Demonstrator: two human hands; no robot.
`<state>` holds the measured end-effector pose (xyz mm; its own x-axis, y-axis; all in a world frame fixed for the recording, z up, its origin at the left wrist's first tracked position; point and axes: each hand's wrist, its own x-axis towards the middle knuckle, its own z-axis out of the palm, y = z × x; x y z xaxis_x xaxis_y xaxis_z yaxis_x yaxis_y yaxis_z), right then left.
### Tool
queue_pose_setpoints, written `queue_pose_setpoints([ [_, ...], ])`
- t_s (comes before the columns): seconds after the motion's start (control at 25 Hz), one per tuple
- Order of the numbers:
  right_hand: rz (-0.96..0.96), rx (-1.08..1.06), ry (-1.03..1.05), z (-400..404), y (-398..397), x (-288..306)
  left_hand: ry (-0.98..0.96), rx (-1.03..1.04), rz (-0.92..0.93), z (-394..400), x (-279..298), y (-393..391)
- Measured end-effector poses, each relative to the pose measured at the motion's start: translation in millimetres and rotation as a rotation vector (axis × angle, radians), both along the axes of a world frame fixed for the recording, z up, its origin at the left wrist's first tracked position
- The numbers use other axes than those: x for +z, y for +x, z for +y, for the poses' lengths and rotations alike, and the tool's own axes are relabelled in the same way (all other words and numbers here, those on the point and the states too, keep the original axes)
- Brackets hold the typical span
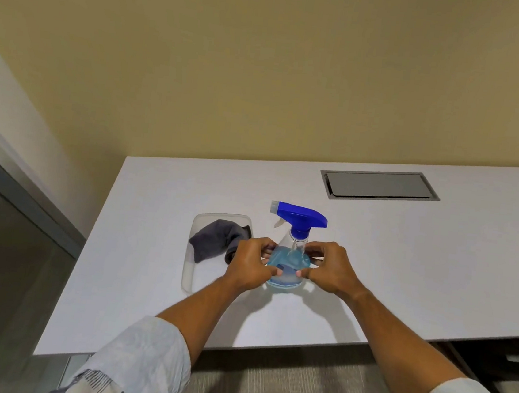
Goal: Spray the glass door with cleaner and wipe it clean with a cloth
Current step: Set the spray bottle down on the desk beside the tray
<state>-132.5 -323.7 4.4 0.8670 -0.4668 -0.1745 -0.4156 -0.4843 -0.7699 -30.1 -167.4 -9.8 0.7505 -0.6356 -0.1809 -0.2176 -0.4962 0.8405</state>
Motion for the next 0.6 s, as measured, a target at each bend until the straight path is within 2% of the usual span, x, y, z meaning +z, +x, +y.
queue_pose_setpoints([
  [0.6,0.029,0.004,0.025,-19.1,17.6,-33.9,0.059,0.085,0.038,-24.2,-29.8,3.1],
])
